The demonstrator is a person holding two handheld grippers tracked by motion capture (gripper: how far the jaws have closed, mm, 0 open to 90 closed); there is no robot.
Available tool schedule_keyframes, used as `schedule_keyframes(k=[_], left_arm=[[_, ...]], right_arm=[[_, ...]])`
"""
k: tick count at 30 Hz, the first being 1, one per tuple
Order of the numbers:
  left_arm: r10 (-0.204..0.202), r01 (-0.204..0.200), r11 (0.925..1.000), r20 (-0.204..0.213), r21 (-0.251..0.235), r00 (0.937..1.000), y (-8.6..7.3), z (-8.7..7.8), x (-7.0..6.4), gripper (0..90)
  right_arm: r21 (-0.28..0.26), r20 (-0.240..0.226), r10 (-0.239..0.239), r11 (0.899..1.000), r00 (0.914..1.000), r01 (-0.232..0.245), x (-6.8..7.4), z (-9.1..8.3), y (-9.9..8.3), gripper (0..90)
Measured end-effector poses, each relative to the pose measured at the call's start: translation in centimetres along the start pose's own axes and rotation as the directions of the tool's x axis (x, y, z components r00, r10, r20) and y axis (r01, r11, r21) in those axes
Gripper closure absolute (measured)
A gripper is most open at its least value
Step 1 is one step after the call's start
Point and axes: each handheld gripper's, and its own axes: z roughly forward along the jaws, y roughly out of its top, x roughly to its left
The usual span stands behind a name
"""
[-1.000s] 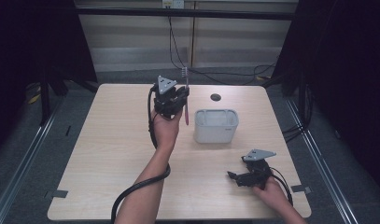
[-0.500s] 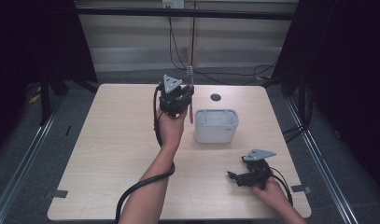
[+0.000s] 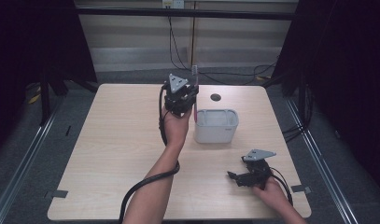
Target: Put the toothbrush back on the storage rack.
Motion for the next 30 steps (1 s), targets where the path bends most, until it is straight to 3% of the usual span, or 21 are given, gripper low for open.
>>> schedule_keyframes(k=[8, 27, 30], left_arm=[[0.045, -0.045, 0.9990, -0.009, -0.003, 0.9990, 0.0, 0.5, -0.4, 80.0], [0.026, -0.026, 0.9997, -0.003, 0.002, 0.9997, -1.3, 1.8, -0.9, 79.8], [0.041, -0.041, 0.9991, -0.003, 0.015, 0.9992, -1.8, 1.9, -0.9, 79.7]], right_arm=[[0.001, 0.000, 0.001, 1.000, 1.0000, -0.001, 0.0, 0.0, 0.0, 13.1], [0.001, 0.002, 0.005, 1.000, 1.0000, -0.005, 0.1, 0.0, 0.0, 13.1], [0.001, 0.003, 0.007, 1.000, 1.0000, -0.007, 0.1, 0.0, 0.0, 13.1]])
